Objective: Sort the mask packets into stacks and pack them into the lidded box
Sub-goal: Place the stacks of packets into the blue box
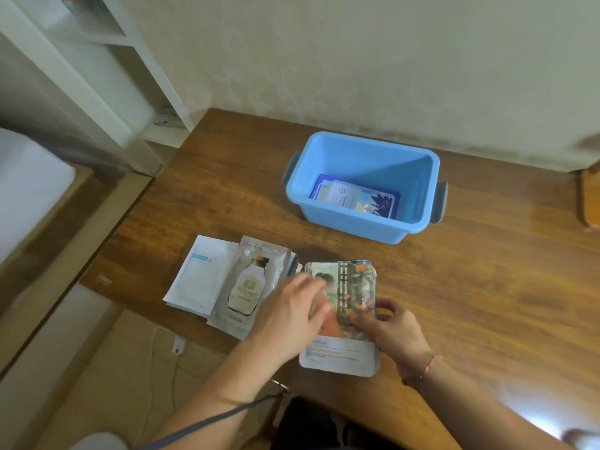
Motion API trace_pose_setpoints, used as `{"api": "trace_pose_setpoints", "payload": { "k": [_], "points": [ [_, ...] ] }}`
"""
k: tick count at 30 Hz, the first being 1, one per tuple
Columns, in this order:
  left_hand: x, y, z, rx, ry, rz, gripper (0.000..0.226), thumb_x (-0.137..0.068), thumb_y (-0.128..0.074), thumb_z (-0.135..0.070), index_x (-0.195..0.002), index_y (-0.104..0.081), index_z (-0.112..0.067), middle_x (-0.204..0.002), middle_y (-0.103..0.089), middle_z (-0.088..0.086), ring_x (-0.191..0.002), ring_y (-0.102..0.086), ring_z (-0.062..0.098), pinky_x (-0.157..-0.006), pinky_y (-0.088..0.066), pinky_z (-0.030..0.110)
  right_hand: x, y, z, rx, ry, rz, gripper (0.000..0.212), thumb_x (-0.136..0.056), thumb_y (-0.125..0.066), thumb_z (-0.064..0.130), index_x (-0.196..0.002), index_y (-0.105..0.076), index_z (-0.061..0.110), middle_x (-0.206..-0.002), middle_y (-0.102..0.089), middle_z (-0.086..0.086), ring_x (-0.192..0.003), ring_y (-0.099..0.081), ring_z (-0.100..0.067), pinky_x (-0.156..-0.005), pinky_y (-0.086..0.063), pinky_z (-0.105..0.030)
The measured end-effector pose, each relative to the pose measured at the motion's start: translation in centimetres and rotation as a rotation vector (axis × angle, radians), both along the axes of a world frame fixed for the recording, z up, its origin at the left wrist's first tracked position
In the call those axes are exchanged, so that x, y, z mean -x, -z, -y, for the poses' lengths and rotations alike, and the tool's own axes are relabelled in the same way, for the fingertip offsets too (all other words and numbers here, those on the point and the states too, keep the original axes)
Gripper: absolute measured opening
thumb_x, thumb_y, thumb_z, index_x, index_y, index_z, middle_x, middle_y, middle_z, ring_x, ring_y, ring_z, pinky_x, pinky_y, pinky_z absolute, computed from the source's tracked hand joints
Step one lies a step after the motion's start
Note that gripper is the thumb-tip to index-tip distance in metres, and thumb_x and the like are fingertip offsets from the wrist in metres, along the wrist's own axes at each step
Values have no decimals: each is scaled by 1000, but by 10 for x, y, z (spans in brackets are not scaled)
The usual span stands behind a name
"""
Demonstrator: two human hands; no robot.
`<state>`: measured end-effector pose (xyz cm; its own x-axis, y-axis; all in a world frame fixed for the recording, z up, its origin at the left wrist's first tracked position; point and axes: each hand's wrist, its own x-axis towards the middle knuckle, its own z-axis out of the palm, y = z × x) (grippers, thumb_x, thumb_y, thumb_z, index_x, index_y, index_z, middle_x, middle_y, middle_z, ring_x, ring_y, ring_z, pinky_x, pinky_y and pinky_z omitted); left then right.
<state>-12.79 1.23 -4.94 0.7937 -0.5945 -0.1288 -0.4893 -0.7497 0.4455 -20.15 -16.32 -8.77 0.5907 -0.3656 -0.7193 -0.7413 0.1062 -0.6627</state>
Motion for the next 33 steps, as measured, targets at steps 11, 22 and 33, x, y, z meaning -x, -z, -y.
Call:
{"api": "trace_pose_setpoints", "payload": {
  "k": [11, 22, 33],
  "points": [
    [-43, 33, 88, -9, -207, -471, 42, -85, -61, -57, -116, -61, -29, -119, -62, -7, -113, -57, 14, -96, -48, 36, -36, -21, 100, 197, -519, -27, 51, -81, -74, 28, -128, -57, 24, -114, -68, 1, -94, -67, -12, -85, -56, -30],
    [-45, 33, 89, -8, -324, -663, 32, -95, -49, -53, -105, -62, -25, -105, -68, -4, -95, -65, 13, -90, -53, 39, 63, -36, 65, -304, 413, -12, 13, -93, -60, 11, -100, -68, 5, -88, -71, -10, -85, -62, -23, -74, -46, -35],
    [-40, 34, 94, -52, -350, -839, 28, -102, -39, -45, -117, -44, -21, -115, -57, 0, -98, -61, 11, -92, -45, 32, 29, 8, 57, -218, 488, -119, 11, -90, -63, 7, -99, -63, 2, -96, -72, -20, -87, -69, -36, -76, -56, -47]
  ]
}}
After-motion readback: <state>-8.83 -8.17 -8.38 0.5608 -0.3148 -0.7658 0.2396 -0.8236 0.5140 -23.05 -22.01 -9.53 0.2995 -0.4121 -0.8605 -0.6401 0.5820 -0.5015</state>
